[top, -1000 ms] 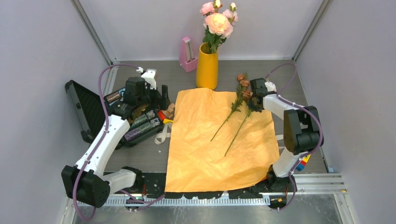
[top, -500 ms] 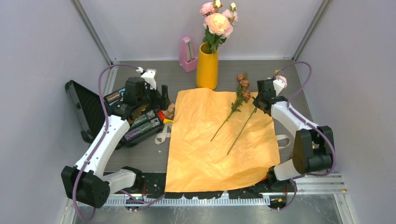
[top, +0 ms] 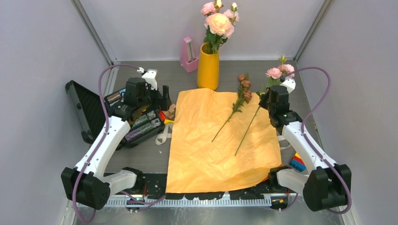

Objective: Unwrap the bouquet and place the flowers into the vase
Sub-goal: Pick up the fake flower from the wrapping paper.

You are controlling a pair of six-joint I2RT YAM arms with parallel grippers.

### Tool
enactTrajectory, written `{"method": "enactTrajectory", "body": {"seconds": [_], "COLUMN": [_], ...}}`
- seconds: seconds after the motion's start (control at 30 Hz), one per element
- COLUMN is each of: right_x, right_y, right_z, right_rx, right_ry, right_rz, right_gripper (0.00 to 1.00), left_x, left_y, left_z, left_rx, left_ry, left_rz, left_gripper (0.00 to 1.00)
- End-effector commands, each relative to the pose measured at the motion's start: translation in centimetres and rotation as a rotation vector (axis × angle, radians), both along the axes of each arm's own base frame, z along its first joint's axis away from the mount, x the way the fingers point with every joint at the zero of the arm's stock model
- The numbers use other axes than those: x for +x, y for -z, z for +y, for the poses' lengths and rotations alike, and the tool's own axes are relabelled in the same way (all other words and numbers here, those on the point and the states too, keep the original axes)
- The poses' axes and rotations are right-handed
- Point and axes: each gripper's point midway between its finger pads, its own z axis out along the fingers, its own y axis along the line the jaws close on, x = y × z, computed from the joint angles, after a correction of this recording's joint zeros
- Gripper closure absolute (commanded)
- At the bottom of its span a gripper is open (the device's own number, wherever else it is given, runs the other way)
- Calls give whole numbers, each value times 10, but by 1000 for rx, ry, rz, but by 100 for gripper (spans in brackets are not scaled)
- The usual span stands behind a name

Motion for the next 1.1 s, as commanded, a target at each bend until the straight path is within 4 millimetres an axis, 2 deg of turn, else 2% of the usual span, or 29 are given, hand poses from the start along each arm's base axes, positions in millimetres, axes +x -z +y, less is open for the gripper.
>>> {"method": "enactTrajectory", "body": {"seconds": [0.0,0.1,0.27,0.33,0.37,0.47,0.73,0.77,0.8,0.83,0.87,0.9,0.93,0.97,1.0,1.07], "right_x": [4,-2,-9,-14,-15,-23,-36,-38,-38,-40,-39,-40,-37,-37,-32,-28], "right_y": [-56,-89,-130,-146,-157,-176,-225,-239,-239,-253,-253,-268,-266,-279,-277,-296], "right_z": [16,34,50,69,73,101,153,158,169,174,184,189,198,200,209,218], "right_rx": [9,46,25,4,-9,-69,-149,-164,-173,-190,-199,-208,-223,-242,-252,-278], "right_ry": [-124,-224,-279,-338,-344,-427,-581,-606,-646,-672,-707,-724,-757,-772,-800,-826], "right_rz": [-209,-323,-411,-441,-463,-499,-602,-632,-631,-661,-659,-691,-687,-718,-714,-757], "right_gripper": [100,100,100,100,100,100,100,100,100,100,100,100,100,100,100,100], "left_x": [2,1,1,1,1,0,0,1,1,1,0,0,0,0,0,0], "left_y": [-16,-17,-18,-19,-19,-19,-20,-20,-20,-20,-21,-21,-20,-21,-21,-20], "left_z": [-5,-5,-6,-7,-6,-6,-5,-5,-5,-5,-5,-5,-5,-4,-4,-4], "left_rx": [-24,-27,-28,-29,-28,-25,-23,-23,-23,-23,-24,-22,-22,-22,-22,-21], "left_ry": [19,25,29,31,30,30,28,28,28,28,28,28,28,27,27,28], "left_rz": [-65,-69,-72,-75,-75,-78,-84,-85,-84,-85,-86,-86,-87,-88,-88,-87], "left_gripper": [4,4,5,5,5,5,5,5,5,5,5,5,5,5,5,5]}}
